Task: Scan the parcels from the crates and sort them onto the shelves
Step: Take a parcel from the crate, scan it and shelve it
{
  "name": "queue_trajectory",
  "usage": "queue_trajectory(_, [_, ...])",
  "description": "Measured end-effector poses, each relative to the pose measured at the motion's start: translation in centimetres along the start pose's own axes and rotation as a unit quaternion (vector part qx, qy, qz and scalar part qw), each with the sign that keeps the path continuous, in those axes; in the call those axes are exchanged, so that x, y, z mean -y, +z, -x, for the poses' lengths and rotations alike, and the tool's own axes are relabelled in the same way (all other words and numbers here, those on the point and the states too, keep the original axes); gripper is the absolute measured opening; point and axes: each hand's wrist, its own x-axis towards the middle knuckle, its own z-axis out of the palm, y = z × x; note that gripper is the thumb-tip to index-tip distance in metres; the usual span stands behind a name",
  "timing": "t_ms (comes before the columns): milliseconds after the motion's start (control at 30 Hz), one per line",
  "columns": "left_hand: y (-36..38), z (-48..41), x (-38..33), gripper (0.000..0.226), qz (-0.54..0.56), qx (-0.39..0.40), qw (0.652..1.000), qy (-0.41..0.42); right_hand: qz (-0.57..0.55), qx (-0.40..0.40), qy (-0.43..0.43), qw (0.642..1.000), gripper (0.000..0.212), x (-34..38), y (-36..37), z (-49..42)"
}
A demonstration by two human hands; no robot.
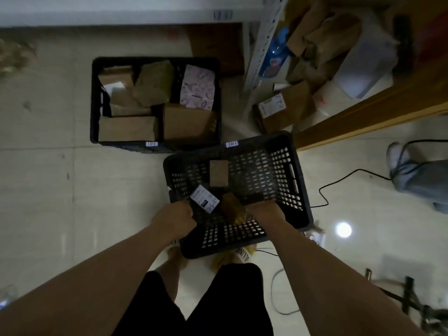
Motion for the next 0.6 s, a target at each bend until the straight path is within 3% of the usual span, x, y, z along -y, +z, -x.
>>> queue_trajectory(133, [2.6, -7.2, 1.3, 0.022, 0.003, 0.004, 1.0, 0.002, 0.046, 0.04, -0.007, 0.998, 0.083, -1.4, 5.1, -10.8])
queue_trajectory(233, [5.0, -12.2, 2.3, 0.029, -0.013, 0.021, 1.0, 0.013, 0.054, 0.032, 0.003, 0.998, 0.063, -1.0, 7.3, -14.4])
queue_trajectory(433, [9.2, -19.4, 4.2, 0.035, -0.033, 0.064, 0.997, 0.017, 0.005, 0.017, 0.073, 0.997, 0.09, -2.3, 12.0, -22.2])
queue_trajectory(600, [10.1, -22.7, 5.5, 0.028, -0.051, 0.053, 0.997, 0.01, 0.055, 0.045, 0.074, 0.995, 0.087, -3.4, 14.7, -25.6])
